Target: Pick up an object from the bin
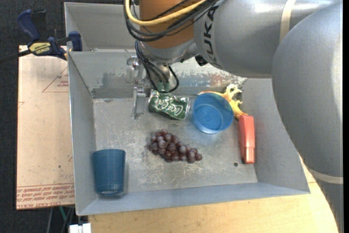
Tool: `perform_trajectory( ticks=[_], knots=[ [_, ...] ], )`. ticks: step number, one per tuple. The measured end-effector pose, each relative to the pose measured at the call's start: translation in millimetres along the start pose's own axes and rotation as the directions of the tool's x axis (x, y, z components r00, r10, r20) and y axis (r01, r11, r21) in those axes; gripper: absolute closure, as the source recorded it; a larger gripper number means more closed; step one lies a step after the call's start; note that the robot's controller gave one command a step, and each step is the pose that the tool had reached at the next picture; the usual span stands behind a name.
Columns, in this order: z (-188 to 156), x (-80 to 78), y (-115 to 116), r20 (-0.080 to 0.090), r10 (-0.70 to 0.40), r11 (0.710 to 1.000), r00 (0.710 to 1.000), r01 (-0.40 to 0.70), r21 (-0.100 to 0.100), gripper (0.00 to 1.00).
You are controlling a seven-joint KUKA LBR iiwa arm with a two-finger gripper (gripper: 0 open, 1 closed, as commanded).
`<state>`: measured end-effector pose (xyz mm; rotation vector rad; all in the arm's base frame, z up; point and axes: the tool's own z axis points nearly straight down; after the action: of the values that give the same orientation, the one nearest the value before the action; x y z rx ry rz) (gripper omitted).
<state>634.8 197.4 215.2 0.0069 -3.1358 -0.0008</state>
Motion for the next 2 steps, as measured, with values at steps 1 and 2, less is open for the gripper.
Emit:
perform_trajectory(
  ticks=[1, 2],
  knots=[
    [-5.7, -1.6, -1.5, 0.008, 0.004, 1.000, 1.000, -0.004, -0.001, 0.00],
    [146.0, 52.0, -101.6, 0.002, -0.007, 1.000, 1.000, 0.007, -0.003, 0.00]
  ],
)
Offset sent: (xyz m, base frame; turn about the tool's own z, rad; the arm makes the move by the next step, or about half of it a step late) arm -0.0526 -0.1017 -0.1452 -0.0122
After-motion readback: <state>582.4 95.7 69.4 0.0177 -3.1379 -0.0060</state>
